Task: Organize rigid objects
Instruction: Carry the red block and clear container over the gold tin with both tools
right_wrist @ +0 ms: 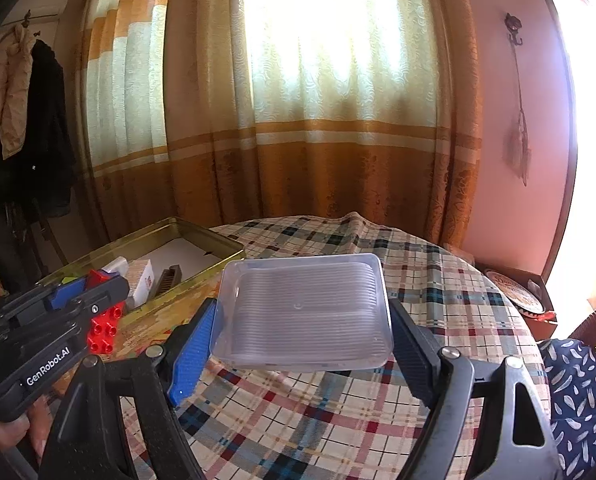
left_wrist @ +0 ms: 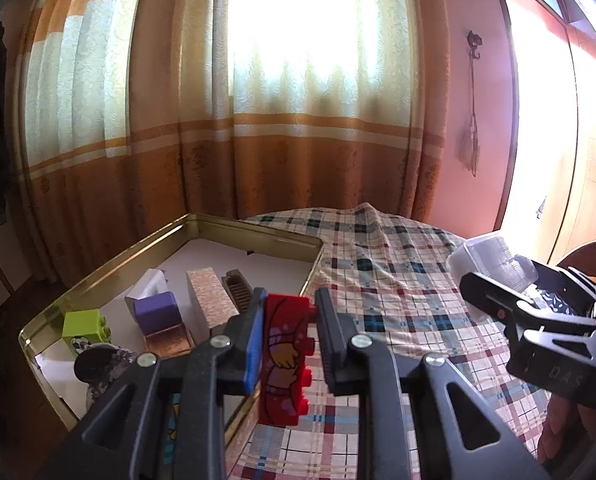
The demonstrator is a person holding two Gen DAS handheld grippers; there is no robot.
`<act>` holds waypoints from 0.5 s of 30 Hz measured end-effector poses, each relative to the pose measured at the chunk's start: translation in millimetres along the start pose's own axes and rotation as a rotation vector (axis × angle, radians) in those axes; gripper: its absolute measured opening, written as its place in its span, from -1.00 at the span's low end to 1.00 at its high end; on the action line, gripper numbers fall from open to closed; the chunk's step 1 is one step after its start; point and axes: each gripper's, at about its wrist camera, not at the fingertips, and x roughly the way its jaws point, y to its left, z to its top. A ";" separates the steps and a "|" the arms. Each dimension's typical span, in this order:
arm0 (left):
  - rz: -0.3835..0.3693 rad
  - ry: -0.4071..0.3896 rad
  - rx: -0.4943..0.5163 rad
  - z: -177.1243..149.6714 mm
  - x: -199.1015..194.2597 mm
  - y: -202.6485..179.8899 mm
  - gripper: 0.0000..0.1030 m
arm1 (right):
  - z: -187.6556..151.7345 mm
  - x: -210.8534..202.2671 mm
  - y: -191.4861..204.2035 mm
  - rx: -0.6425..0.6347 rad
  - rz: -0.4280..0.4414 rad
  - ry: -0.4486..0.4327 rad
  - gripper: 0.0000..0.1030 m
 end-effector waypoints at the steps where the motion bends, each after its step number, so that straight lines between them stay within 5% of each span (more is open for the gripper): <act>1: -0.003 -0.001 -0.002 -0.5 -0.3 0.8 -0.58 | -0.3 0.1 1.8 -0.002 0.005 0.001 0.61; 15: -0.015 -0.013 -0.003 -3.6 -6.8 1.9 -0.58 | -2.1 0.7 10.3 -0.001 0.036 0.006 0.61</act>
